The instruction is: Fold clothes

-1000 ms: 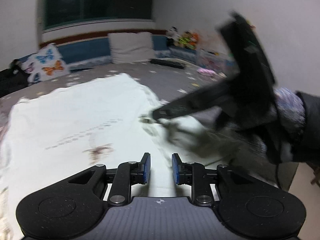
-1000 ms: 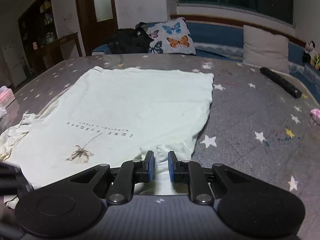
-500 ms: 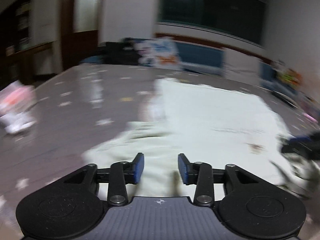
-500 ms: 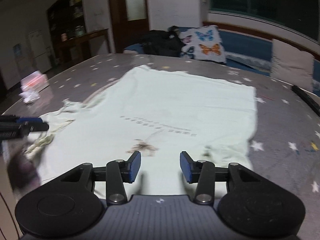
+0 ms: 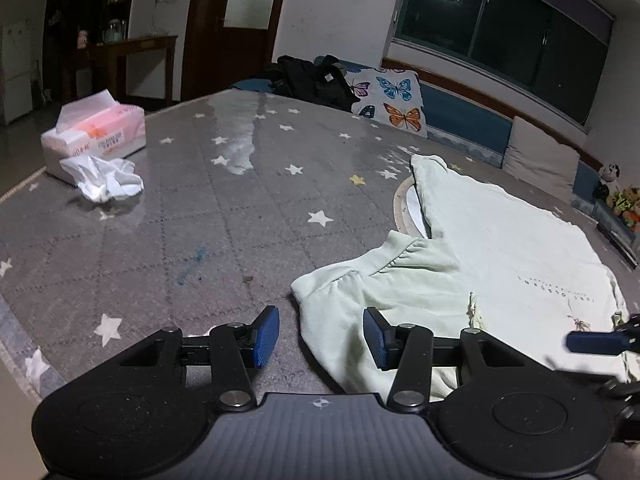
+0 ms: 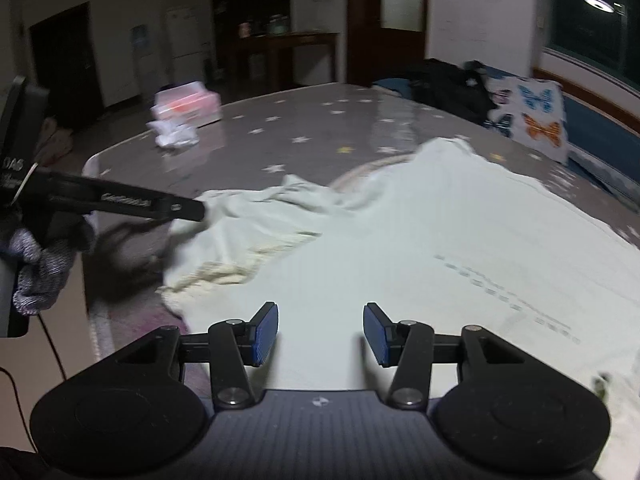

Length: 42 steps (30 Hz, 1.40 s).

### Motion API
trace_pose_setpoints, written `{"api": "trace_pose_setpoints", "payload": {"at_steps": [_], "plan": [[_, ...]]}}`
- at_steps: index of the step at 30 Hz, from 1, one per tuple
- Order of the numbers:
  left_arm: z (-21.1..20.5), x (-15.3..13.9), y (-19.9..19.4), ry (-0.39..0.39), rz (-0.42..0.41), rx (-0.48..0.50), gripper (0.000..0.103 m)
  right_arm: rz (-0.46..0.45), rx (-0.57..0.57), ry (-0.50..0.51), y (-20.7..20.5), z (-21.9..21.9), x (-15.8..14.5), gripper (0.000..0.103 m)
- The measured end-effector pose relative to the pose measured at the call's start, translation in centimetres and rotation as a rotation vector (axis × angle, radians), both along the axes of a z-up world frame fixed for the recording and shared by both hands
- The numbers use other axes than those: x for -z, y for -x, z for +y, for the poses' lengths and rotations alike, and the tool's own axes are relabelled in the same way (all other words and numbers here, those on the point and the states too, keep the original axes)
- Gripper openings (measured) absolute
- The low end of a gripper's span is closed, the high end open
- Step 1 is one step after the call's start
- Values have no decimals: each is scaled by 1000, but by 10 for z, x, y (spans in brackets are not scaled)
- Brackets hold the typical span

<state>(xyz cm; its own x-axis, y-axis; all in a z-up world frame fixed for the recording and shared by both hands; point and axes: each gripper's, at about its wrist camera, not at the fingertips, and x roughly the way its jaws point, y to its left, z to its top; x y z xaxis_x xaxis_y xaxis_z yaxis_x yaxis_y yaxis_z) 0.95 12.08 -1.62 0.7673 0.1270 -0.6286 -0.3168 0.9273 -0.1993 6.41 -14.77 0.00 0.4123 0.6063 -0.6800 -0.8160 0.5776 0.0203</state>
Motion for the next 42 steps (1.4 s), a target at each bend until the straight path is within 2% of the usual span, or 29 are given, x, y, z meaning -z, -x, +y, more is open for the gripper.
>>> {"api": "trace_pose_setpoints", "payload": {"at_steps": [6,13,16,21,26,30,38,42], "plan": [[4,4,0,25,0,13,44,14,-67,6,11,26,4,48],[7,5,1,59,-28,39,10,4,-115,38,23,46,15,48],[5,-1,4,67,-66,59,5,19,-105,29,21,45,15,48],[-13,-26,12,76,-183,169,3,33,-98,14,19,43,17,48],[-43,-41,12,60,-245,313,3,43,-88,-8,16,40,16,48],[-64,-42,8,67,-254,410,3,36,-56,-32,14,25,9,48],[-90,-34,-2,91,-200,539,5,62,14,-26,3,-1,12,48],[-81,-38,1,87,-218,531,5,75,30,-20,2,-12,14,48]]}}
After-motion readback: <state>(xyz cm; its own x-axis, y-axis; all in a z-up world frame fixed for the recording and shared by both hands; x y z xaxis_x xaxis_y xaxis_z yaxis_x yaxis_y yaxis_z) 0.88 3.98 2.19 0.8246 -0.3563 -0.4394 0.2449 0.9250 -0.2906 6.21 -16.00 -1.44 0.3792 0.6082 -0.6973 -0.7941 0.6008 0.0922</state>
